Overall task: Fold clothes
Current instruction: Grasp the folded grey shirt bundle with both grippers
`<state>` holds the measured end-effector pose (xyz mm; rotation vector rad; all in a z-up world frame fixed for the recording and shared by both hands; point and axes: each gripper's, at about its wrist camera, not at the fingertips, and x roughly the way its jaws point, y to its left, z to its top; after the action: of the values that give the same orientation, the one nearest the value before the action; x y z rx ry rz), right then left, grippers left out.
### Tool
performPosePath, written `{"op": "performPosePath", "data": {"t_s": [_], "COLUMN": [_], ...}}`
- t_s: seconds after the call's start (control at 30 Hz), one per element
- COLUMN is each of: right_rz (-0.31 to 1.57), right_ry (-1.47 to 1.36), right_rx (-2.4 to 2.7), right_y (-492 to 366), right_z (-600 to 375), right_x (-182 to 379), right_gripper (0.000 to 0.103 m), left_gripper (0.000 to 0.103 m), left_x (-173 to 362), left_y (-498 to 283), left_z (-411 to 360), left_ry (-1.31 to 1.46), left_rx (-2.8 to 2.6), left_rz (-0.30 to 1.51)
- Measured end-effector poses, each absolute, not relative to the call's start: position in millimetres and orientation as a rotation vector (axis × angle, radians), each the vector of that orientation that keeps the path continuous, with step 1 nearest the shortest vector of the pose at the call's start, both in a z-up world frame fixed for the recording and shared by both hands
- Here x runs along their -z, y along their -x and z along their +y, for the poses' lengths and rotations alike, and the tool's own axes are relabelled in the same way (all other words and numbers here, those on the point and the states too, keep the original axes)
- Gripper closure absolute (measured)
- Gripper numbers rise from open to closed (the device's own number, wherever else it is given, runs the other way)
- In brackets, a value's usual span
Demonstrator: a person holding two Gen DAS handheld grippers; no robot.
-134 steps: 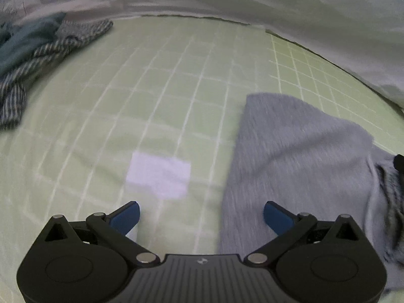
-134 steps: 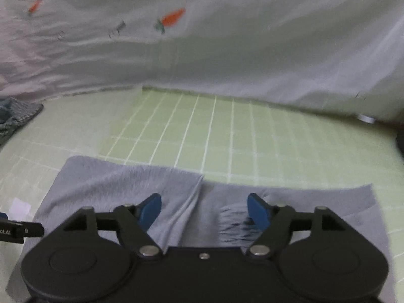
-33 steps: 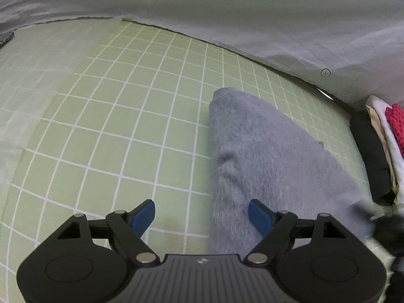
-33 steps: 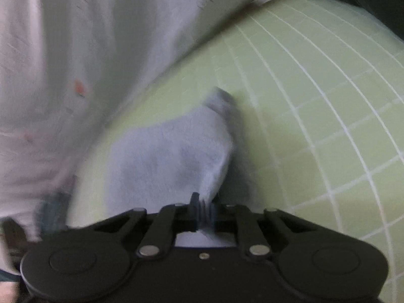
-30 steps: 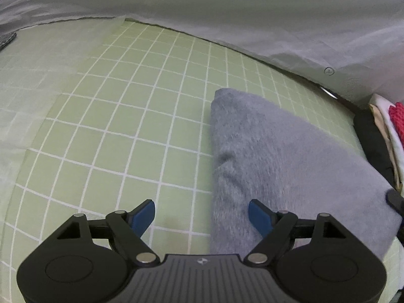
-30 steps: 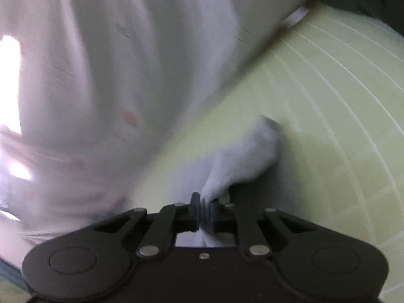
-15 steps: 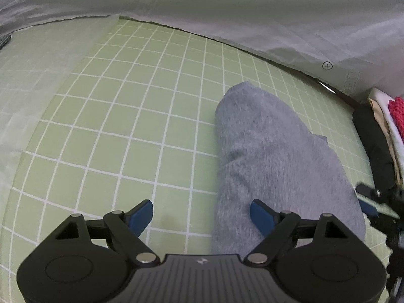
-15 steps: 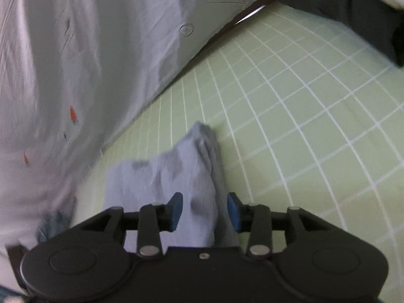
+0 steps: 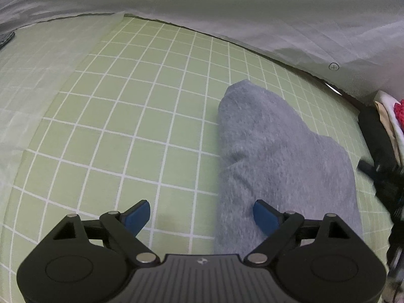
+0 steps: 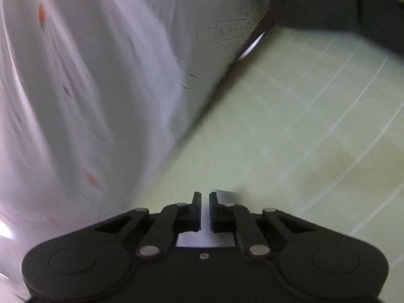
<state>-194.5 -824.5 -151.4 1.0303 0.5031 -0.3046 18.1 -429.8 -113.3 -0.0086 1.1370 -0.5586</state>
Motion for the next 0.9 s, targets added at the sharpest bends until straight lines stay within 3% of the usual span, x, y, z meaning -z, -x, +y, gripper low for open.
{"op": "performPosePath", "data": {"t_s": [0.13,0.57,0.6,0.67,0.7,0.77,0.83,0.9], "right_rz": [0.592,0.704,0.713,0.759,0.798,0.857,0.891,0.856], "right_ry": [-1.003,-0.998,-0.979,-0.919,-0.878,-0.804,-0.766,-0.778], "right_rx": [0.296,0.319,0.327,0.320,0.295,0.290,0.290,0.289], "right_y": [207.8,212.1,207.4,191.9,181.5,168.3,159.3,162.2], "right_z": [-812.9,-751.2,-746.7,-734.3,-728.5,-712.4,-697.1,-683.1], "right_x": [155.4,163.0,161.7,158.7,157.2,153.6,148.4,135.4], "right_gripper": [0.056,0.035,0.035,0.038,0.043,0.071,0.080,0.082], "left_gripper": [0.014,0.011,0.013,0.026,0.041,0.055,0.072,0.074], "left_x": [109.1,122.3,124.9,130.0,132.4,129.6,121.2,112.8], "left_y": [-21.3,-27.6,-27.8,-28.0,-27.3,-22.6,-15.4,-8.2], "left_z": [-437.7,-464.7,-465.3,-466.3,-464.9,-462.8,-461.3,-459.8], "left_ry": [0.020,0.045,0.057,0.085,0.129,0.175,0.192,0.208], "left_rx": [0.638,0.870,0.888,0.926,0.952,0.994,1.027,1.060], "left_rz": [1.143,1.200,1.206,1.218,1.219,1.211,1.196,1.181]}}
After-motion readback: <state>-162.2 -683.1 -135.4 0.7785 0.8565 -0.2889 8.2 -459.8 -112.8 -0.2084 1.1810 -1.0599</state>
